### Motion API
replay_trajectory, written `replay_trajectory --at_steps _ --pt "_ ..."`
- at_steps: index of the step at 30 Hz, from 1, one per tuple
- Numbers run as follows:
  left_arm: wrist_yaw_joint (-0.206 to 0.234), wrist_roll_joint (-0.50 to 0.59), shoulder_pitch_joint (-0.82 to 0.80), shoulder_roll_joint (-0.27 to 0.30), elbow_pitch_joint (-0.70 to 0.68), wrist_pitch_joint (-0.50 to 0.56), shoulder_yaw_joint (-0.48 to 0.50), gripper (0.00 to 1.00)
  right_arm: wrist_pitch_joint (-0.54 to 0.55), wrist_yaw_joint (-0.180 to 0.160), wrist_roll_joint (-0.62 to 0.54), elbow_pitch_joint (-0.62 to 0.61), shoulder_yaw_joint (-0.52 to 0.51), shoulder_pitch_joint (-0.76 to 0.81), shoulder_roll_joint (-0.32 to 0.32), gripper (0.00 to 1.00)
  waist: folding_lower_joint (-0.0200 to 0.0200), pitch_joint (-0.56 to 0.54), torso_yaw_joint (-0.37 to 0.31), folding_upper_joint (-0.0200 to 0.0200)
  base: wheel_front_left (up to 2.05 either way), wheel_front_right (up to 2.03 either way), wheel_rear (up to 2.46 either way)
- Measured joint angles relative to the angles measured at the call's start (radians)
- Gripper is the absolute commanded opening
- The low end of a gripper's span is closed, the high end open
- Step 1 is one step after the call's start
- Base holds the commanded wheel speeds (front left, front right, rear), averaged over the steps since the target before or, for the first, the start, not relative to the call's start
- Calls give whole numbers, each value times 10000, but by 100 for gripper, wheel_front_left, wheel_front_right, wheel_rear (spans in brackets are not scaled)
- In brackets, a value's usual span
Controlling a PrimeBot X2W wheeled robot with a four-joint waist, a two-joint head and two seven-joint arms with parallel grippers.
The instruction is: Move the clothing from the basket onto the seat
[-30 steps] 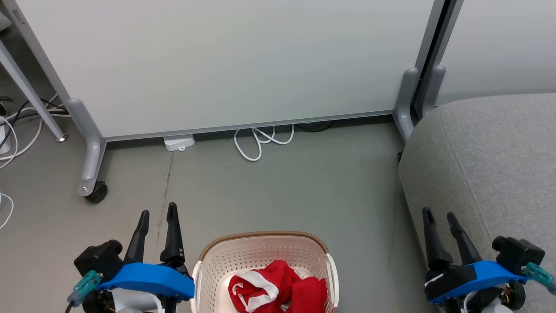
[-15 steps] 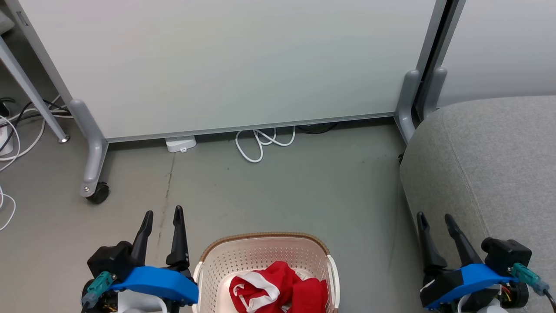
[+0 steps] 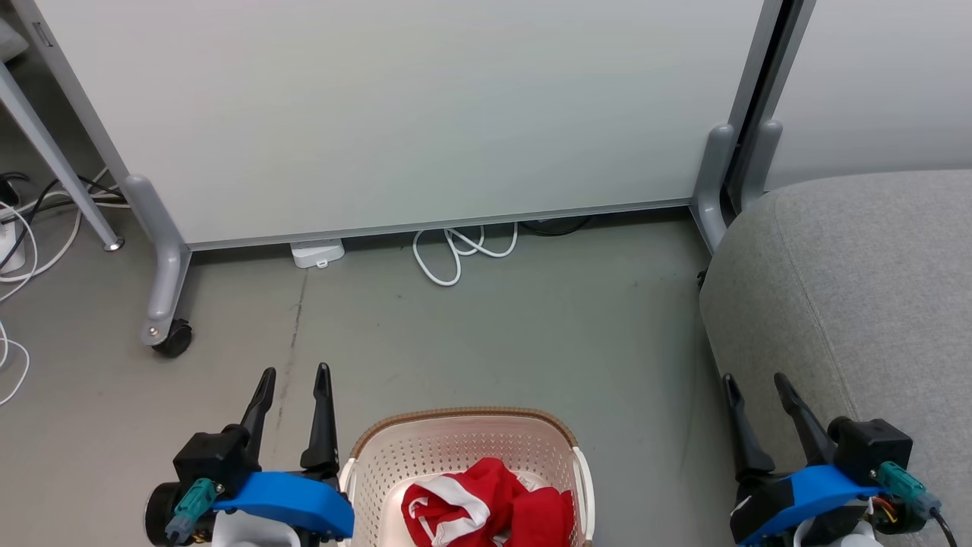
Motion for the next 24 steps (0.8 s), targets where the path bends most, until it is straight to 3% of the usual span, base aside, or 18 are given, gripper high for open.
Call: replay_trajectory --at_steps 24 --pt "-58 1081 -58 -35 232 -399 -163 100 -433 10 -1584 161 65 -99 -17 100 0 -11 3 0 0 0 0"
